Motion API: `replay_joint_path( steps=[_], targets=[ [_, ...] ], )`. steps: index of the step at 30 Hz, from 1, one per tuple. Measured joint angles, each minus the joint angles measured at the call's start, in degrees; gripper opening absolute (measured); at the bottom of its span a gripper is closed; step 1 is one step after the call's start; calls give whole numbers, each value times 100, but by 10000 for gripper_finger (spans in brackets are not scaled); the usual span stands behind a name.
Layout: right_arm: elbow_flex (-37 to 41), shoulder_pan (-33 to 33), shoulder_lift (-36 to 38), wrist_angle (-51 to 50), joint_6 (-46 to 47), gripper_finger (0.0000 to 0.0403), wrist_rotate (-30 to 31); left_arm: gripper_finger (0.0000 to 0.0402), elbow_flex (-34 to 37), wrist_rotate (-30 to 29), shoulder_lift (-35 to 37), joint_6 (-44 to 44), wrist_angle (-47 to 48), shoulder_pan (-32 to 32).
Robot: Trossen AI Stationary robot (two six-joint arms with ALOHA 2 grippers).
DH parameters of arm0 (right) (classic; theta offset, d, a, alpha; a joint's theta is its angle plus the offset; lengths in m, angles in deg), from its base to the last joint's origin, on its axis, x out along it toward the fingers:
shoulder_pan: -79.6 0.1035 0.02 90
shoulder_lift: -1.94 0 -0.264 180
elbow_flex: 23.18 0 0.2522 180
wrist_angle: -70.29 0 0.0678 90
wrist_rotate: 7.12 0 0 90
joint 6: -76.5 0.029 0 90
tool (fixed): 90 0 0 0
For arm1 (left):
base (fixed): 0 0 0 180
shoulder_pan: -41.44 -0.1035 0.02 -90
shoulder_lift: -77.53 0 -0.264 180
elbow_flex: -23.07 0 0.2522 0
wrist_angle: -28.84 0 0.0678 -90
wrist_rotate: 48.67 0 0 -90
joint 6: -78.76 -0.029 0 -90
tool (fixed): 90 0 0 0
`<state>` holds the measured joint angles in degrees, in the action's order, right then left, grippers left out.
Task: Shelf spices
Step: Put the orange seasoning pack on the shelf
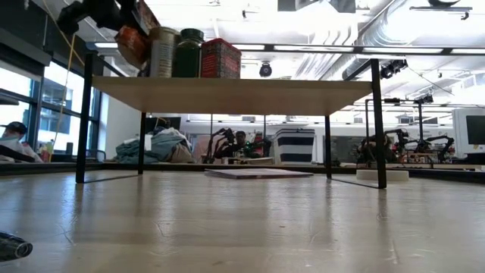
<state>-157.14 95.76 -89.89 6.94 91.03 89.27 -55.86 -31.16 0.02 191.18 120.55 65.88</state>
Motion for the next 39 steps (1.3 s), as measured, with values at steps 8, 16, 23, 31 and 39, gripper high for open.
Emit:
replay_joint_path(
  steps=[8,16,23,31,39],
  targets=[
    [2,0,0,-97,0,238,-4,20,0,-37,-340,8,-498,5],
    [4,0,-2,-97,-1,238,-18,20,-2,-433,-323,-115,-441,-13],
    [4,0,-2,-96,0,238,-17,20,-2,-532,-607,-3,-406,-50],
    [4,0,-2,-94,0,238,-17,21,-4,-291,-920,257,-482,-80],
    [4,1,-4,-96,-63,238,-17,96,-4,-173,-916,1,-527,-78]
  ],
)
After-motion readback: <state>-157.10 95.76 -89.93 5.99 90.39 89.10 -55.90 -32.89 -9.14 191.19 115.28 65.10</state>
